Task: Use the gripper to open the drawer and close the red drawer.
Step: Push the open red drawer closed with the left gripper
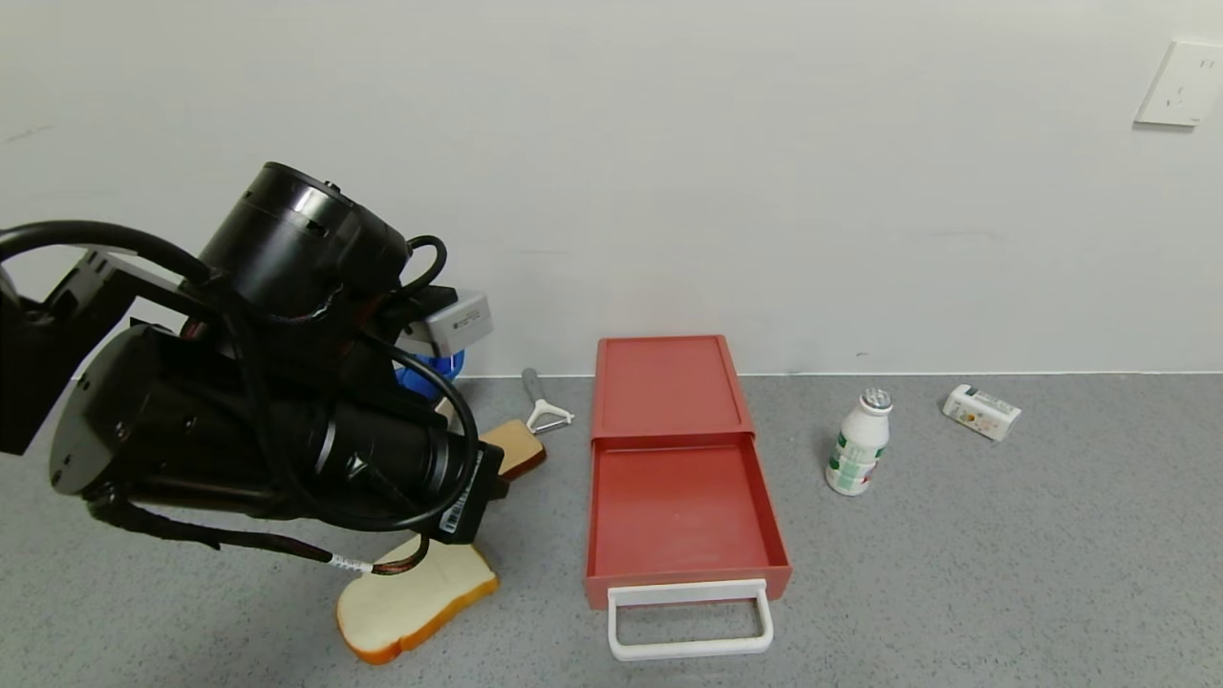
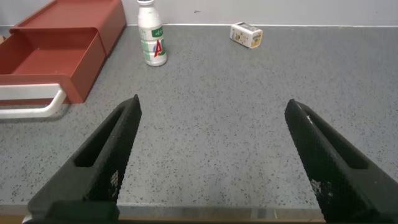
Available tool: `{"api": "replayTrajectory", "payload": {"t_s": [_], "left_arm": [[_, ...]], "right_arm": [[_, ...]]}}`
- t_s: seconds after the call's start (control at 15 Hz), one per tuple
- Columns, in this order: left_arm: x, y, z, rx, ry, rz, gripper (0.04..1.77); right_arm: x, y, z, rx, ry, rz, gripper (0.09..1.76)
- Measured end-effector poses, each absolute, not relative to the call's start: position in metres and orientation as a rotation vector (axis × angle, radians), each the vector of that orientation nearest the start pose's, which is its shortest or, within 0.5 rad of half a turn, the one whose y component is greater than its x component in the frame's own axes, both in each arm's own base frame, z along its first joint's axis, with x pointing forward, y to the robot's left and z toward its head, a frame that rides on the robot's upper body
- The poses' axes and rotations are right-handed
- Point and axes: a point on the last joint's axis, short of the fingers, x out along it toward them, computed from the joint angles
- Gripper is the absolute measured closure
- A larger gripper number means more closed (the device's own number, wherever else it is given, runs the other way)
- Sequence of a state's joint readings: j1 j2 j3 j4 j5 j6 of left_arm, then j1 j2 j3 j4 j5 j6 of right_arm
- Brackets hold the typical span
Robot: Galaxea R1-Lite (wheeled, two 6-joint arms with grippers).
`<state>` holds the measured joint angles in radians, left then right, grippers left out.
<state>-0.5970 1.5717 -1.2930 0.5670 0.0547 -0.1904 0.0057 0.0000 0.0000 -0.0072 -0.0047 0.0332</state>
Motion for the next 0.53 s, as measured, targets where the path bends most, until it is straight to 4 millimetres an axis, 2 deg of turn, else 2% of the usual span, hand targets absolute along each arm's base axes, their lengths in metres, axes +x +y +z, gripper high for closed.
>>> {"api": "replayTrajectory", "payload": {"t_s": [0.27,0.53], "left_arm": [[0.212,-0.145,0.248,0.084,0.856,-0.429,1.7],[0.204,-0.165,0.248,0.07,0.865,-0.478,1.7]], "right_arm": [[-0.023,0.0,0.076,0.033,-0.007,0.001,0.15],[-0.023,0.0,0.076,0.033,-0.007,0.001,0.15]]}}
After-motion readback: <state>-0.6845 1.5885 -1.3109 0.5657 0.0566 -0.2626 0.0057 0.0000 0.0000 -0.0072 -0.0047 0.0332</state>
